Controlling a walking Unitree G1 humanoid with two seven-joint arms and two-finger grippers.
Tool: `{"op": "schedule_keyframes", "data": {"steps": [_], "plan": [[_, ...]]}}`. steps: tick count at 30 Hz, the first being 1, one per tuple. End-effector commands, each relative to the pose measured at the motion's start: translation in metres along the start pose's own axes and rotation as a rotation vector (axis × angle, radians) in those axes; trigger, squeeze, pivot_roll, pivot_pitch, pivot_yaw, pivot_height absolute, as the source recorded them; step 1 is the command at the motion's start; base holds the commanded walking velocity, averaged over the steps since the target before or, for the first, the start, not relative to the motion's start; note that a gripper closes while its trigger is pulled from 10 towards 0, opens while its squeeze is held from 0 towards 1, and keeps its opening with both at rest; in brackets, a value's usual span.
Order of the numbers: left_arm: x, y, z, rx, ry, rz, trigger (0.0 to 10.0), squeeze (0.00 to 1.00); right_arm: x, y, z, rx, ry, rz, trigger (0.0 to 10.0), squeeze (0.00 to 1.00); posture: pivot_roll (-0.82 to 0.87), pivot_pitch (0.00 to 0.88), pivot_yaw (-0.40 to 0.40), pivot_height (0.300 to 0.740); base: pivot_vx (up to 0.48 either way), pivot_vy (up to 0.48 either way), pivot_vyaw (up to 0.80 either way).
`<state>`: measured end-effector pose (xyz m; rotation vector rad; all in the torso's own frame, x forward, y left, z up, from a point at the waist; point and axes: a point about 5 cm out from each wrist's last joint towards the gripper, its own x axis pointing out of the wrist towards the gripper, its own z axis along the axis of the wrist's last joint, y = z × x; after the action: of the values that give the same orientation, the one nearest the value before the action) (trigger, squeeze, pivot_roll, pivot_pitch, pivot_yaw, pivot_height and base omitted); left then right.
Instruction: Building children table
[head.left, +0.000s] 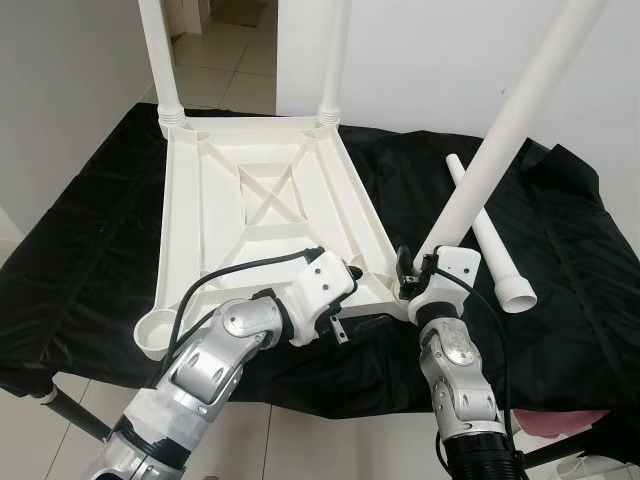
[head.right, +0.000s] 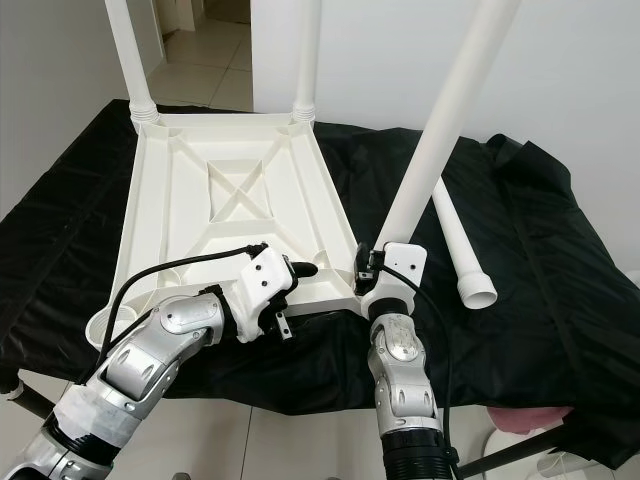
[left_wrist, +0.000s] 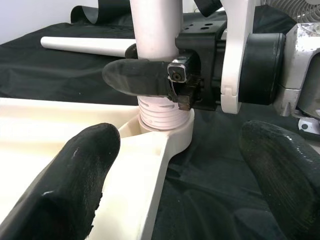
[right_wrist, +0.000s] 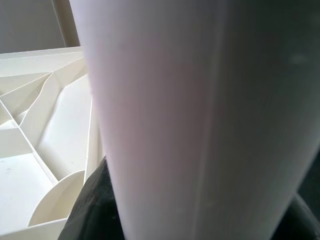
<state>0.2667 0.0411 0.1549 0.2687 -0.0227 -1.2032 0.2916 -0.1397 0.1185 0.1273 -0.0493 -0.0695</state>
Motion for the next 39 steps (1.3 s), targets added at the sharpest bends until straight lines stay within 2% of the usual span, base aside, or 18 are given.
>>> {"op": "schedule_keyframes", "data": {"steps": [1, 6, 7, 8, 9, 22, 23, 25, 26, 30, 34, 39], "plan": [[0.0, 0.003, 0.001, 0.019, 0.004, -0.018, 10.0, 0.0, -0.006, -0.003, -0.018, 0.027, 0.097, -0.045, 10.0, 0.0, 0.03, 0.0, -0.086, 0.74, 0.0, 0.0, 0.0], [0.0, 0.005, 0.002, 0.024, 0.006, -0.01, 10.0, 0.0, -0.002, -0.007, -0.016, 0.012, 0.095, -0.049, 10.0, 0.0, 0.03, 0.0, -0.093, 0.74, 0.0, 0.0, 0.0], [-0.001, 0.007, 0.002, 0.024, 0.005, -0.004, 10.0, 0.0, 0.0, -0.01, -0.014, 0.005, 0.089, -0.05, 10.0, 0.28, 0.03, 0.0, -0.094, 0.74, 0.0, 0.0, 0.0], [-0.001, 0.007, 0.002, 0.024, 0.005, -0.004, 10.0, 0.0, 0.0, -0.01, -0.014, 0.005, 0.089, -0.05, 10.0, 0.28, 0.03, 0.0, -0.094, 0.74, 0.0, 0.0, 0.0], [-0.002, 0.008, 0.001, 0.022, 0.006, 0.002, 10.0, 0.0, 0.001, -0.011, -0.013, 0.003, 0.081, -0.036, 10.0, 1.0, 0.03, 0.0, -0.093, 0.74, 0.0, 0.0, 0.0], [-0.002, 0.008, -0.001, 0.026, 0.014, 0.008, 10.0, 0.0, 0.004, -0.016, -0.011, -0.007, 0.074, 0.02, 10.0, 1.0, 0.03, 0.0, -0.094, 0.74, 0.0, 0.0, 0.0], [-0.002, 0.008, -0.001, 0.03, 0.016, 0.008, 10.0, 0.0, 0.004, -0.015, -0.011, 0.0, 0.07, 0.046, 10.0, 0.04, 0.04, 0.0, -0.092, 0.74, 0.0, 0.0, 0.0], [-0.002, 0.008, -0.001, 0.03, 0.016, 0.008, 10.0, 0.0, 0.004, -0.015, -0.011, 0.0, 0.07, 0.046, 10.0, 0.04, 0.04, 0.0, -0.092, 0.74, 0.0, 0.0, 0.0], [-0.003, 0.007, -0.001, 0.031, 0.017, 0.006, 10.0, 0.0, 0.003, -0.015, -0.012, 0.003, 0.064, 0.085, 10.0, 0.0, 0.03, 0.0, -0.087, 0.74, 0.0, 0.0, 0.0], [-0.003, 0.006, -0.002, 0.031, 0.019, 0.002, 10.0, 0.0, 0.004, -0.017, -0.011, 0.004, 0.052, 0.118, 10.0, 0.0, 0.03, 0.0, -0.085, 0.74, 0.0, 0.0, 0.0], [-0.005, 0.0, 0.001, 0.009, 0.008, -0.038, 10.0, 0.0, 0.009, -0.025, -0.001, -0.015, -0.011, 0.251, 10.0, 0.0, 0.03, 0.0, -0.073, 0.74, 0.0, 0.0, 0.0], [-0.005, -0.001, 0.001, 0.009, 0.01, -0.046, 10.0, 0.0, 0.011, -0.025, 0.002, -0.02, -0.029, 0.323, 10.0, 0.0, 0.03, 0.0, -0.073, 0.74, 0.0, 0.0, 0.0]]}}
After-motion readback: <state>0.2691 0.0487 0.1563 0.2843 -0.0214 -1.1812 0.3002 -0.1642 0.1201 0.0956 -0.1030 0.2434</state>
